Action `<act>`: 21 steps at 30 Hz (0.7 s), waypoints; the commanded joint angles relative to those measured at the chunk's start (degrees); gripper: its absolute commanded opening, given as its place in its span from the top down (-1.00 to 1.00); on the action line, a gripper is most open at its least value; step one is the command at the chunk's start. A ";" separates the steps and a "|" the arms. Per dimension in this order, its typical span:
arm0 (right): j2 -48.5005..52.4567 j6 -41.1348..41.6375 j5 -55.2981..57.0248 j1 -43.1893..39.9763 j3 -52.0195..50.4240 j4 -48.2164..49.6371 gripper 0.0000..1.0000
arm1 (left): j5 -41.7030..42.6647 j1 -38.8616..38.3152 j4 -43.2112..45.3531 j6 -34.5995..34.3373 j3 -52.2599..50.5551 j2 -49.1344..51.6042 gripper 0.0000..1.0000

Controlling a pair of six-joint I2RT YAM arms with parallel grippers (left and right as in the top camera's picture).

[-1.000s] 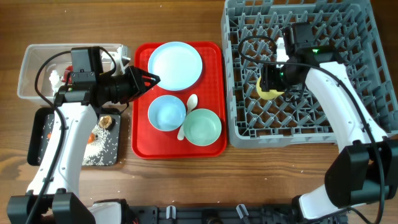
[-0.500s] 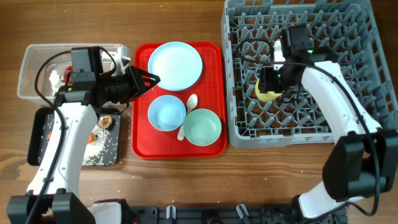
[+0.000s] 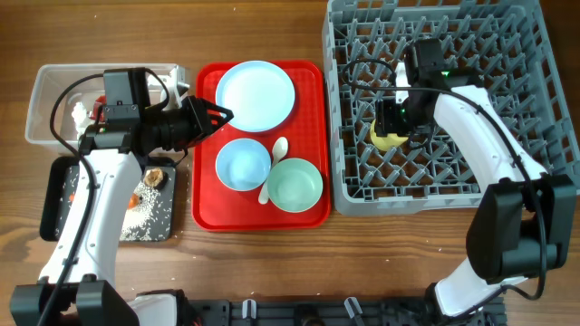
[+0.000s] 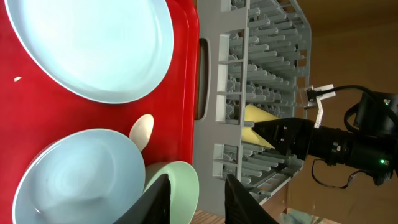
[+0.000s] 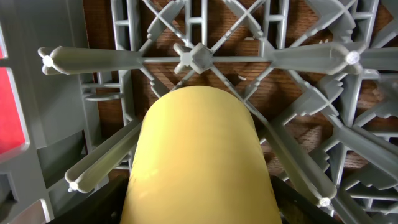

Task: Sort waste into correct bins and load items into the dishwasher rack
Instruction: 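Lower the yellow cup into the rack with the right gripper and release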

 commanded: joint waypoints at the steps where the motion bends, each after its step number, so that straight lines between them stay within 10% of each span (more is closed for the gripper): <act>1: 0.63 -0.33 0.79 0.17 -0.46 0.02 -0.31 | -0.52 0.31 -0.02 0.90 0.20 0.00 0.36; 7: 0.63 -0.87 0.79 0.17 -0.35 -0.63 -0.70 | -0.55 0.31 0.00 0.90 0.20 0.00 0.34; 21: -0.44 -1.84 0.79 0.17 19.93 -16.11 -0.72 | -0.52 0.31 0.37 0.85 0.22 -0.15 0.56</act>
